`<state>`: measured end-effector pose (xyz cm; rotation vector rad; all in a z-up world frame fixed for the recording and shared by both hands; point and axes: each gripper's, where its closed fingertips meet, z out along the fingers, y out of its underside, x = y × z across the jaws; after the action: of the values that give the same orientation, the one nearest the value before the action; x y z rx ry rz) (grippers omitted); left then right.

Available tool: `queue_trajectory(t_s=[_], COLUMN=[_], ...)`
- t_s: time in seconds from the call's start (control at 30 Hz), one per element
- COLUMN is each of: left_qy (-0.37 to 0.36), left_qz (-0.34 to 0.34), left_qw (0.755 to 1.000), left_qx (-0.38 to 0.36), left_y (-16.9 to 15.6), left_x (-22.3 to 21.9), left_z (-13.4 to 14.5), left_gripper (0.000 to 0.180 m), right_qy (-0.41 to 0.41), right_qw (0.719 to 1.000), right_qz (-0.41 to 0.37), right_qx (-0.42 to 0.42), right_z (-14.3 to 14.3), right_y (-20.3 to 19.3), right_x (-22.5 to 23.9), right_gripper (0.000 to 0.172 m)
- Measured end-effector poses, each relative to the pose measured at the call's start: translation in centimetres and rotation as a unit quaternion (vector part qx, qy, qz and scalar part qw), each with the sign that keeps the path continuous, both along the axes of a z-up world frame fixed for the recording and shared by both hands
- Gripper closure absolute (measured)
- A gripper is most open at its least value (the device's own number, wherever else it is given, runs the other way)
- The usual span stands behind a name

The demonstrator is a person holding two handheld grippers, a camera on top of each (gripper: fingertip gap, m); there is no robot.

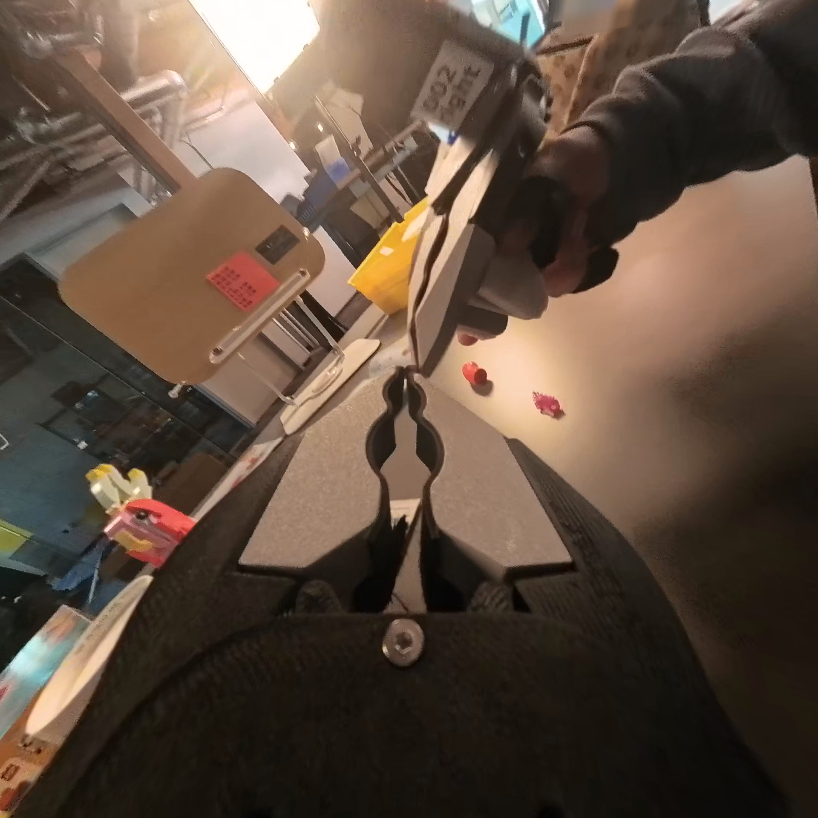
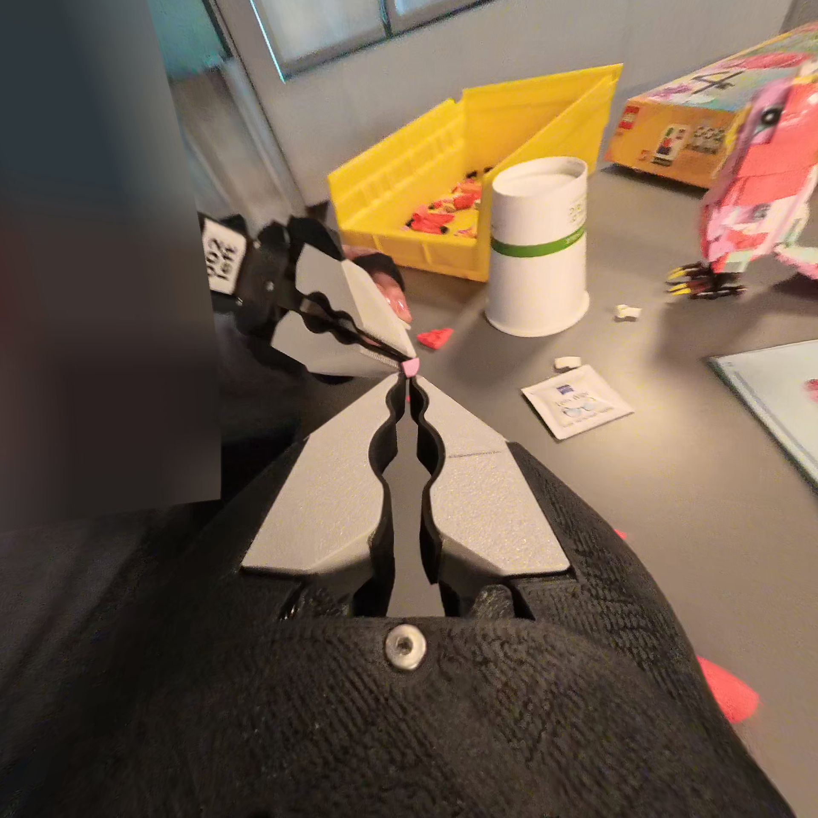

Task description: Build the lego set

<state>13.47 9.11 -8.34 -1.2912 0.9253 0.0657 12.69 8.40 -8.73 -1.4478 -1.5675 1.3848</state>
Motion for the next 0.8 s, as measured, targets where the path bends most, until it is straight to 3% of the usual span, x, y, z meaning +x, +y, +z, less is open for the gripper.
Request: queue_trajectory(t_s=[0.23,0.37,0.5,0.67,0.8], left_qy=[-0.016,-0.012,-0.032,-0.069,-0.064], left_qz=[0.008,0.047,0.045,0.032,0.051], left_qw=[0.995,0.989,0.973,0.939,0.921], left_qx=[-0.101,-0.140,-0.223,-0.336,-0.382], left_y=[0.6,1.4,1.3,1.5,2.3], left_x=[-0.5,-1.5,-1.1,0.7,0.9], left_z=[-3.3,-4.3,-5.8,-7.5,-8.8], left_gripper=[0.180,0.180,0.179,0.131,0.125], right_qy=[-0.043,-0.085,-0.133,-0.150,-0.156], right_qw=[0.984,0.975,0.959,0.950,0.945], right_qz=[-0.050,-0.049,-0.051,-0.061,-0.058], right_qx=[0.167,0.198,0.245,0.266,0.281], right_z=[-3.7,-5.8,-7.2,-7.2,-7.3], right_y=[1.4,1.9,3.0,4.3,4.4], right_x=[0.0,0.6,1.6,2.5,2.8], right_gripper=[0.172,0.172,0.172,0.172,0.172])
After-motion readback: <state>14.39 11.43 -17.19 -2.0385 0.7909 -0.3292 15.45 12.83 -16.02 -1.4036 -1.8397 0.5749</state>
